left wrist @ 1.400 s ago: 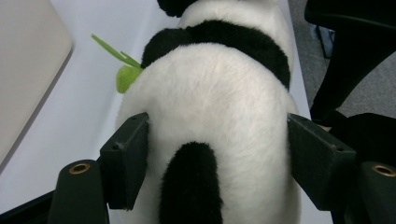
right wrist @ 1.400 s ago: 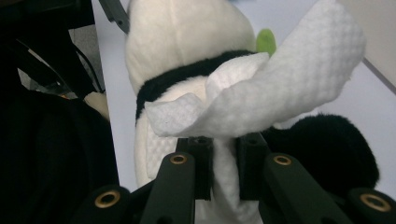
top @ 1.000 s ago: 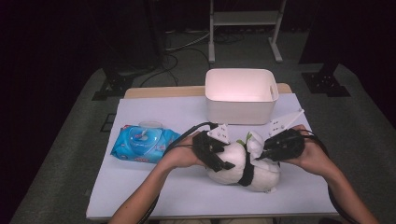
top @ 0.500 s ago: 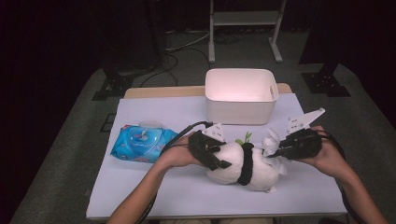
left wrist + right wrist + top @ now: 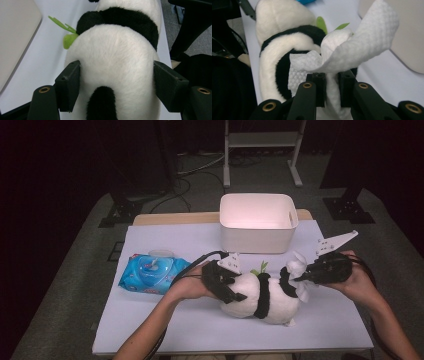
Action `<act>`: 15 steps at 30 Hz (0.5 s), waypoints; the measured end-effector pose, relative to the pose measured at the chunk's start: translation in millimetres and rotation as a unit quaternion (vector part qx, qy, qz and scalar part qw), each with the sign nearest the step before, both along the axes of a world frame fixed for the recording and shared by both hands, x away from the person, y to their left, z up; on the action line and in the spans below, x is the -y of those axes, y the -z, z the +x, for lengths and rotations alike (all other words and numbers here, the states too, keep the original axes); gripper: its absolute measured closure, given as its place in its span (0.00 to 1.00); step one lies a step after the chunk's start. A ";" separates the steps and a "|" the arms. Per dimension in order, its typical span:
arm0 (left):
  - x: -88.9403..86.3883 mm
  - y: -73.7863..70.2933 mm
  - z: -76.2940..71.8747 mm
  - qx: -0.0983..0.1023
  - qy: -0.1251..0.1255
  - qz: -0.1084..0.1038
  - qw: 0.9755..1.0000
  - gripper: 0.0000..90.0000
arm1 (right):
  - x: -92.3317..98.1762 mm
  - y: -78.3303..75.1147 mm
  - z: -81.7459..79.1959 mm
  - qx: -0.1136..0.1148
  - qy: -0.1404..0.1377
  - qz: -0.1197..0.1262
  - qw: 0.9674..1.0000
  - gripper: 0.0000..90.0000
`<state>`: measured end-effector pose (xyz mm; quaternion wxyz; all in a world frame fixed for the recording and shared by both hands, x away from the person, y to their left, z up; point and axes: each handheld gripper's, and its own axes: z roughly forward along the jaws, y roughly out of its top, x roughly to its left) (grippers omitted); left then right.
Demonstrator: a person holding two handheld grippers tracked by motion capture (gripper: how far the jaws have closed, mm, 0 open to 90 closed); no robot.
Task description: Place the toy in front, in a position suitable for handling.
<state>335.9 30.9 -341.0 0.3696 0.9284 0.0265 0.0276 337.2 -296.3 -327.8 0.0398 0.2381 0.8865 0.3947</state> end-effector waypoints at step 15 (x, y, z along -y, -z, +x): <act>6.9 -4.8 -5.4 0.008 -0.001 0.001 1.000 0.31 | -43.7 -2.4 -9.6 0.001 -0.058 -0.018 0.998 0.88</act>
